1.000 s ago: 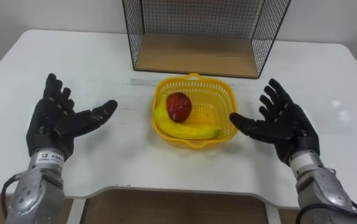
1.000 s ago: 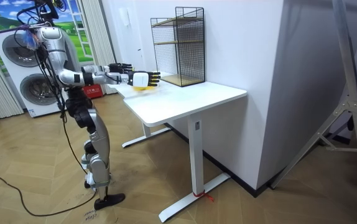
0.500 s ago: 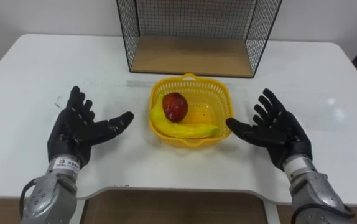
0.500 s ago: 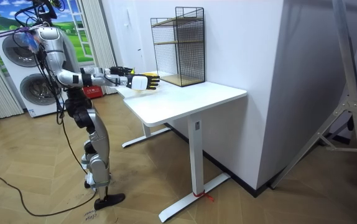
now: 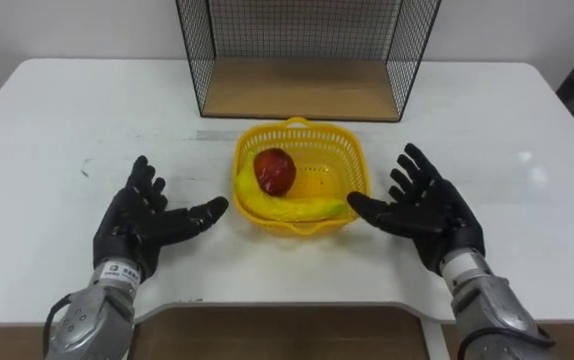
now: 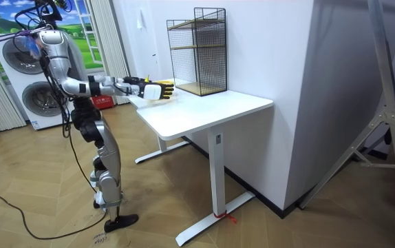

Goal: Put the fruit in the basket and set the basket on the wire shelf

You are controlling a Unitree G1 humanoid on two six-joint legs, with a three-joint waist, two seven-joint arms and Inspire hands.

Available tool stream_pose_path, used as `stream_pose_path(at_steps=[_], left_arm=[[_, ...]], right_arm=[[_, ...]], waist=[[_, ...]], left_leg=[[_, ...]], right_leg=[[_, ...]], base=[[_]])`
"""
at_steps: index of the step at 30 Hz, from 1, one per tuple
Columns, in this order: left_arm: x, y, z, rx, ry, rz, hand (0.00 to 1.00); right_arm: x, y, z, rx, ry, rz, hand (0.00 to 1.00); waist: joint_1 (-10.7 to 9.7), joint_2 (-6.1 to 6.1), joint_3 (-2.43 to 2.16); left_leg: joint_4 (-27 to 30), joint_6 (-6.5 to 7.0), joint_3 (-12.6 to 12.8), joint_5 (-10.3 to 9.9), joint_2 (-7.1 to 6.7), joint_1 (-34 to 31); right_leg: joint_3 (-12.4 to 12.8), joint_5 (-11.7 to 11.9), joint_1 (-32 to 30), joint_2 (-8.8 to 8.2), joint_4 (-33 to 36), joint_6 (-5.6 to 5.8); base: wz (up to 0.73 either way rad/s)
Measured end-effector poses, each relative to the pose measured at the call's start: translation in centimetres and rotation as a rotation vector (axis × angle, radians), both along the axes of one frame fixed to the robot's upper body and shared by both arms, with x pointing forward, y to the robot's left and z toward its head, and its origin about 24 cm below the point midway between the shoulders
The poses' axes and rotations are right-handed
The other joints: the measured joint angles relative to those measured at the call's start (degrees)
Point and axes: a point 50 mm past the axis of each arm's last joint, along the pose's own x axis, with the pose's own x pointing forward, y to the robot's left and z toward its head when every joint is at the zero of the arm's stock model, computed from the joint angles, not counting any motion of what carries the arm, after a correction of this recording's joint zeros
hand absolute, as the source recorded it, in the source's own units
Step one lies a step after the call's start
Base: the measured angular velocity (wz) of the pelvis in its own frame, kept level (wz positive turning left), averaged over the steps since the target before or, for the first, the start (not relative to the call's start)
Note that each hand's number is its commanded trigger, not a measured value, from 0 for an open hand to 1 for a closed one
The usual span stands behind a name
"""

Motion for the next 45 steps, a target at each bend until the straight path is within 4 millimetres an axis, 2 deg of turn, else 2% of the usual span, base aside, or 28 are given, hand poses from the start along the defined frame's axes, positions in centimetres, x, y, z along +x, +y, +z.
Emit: stream_pose_path(at_steps=[10,16,25,30,45], left_arm=[[0.4,-1.5,-0.4,-0.026,0.007,-0.073,0.00],[0.4,-1.8,-0.4,-0.035,0.004,-0.087,0.00],[0.5,-2.5,-0.4,-0.040,0.004,-0.111,0.00],[0.7,-2.8,-0.3,-0.044,-0.003,-0.121,0.00],[1.3,-4.2,0.2,-0.056,-0.027,-0.176,0.00]], right_arm=[[0.4,1.6,-0.4,0.025,0.015,0.054,0.00],[0.7,2.3,-0.2,0.047,0.003,0.085,0.00],[1.1,2.9,0.1,0.063,-0.012,0.088,0.00],[1.1,2.9,0.0,0.065,-0.010,0.089,0.00],[1.3,3.1,-0.5,0.061,0.018,0.093,0.00]], waist=[[-0.6,-0.18,-0.07],[-0.6,-0.95,-0.27],[-0.7,-1.09,-0.15],[-0.7,-0.95,0.23],[-0.8,-0.97,0.26]], left_leg=[[0.3,0.00,0.5,0.0,0.02,0.3],[0.2,0.00,1.0,0.0,0.10,0.5],[0.2,0.00,1.4,0.0,0.15,0.4],[0.2,0.00,1.4,0.0,0.14,0.2],[0.1,0.00,1.6,0.0,0.17,0.3]], right_leg=[[0.2,0.0,0.1,0.03,0.2,-0.08],[0.4,0.1,0.2,0.09,0.1,-0.08],[0.5,0.2,0.3,0.09,0.0,-0.09],[0.5,0.1,0.1,0.09,-0.1,-0.08],[0.6,0.1,0.0,0.16,-0.4,-0.07]], base=[[-0.01],[0.00],[-0.01],[0.00],[0.00]])
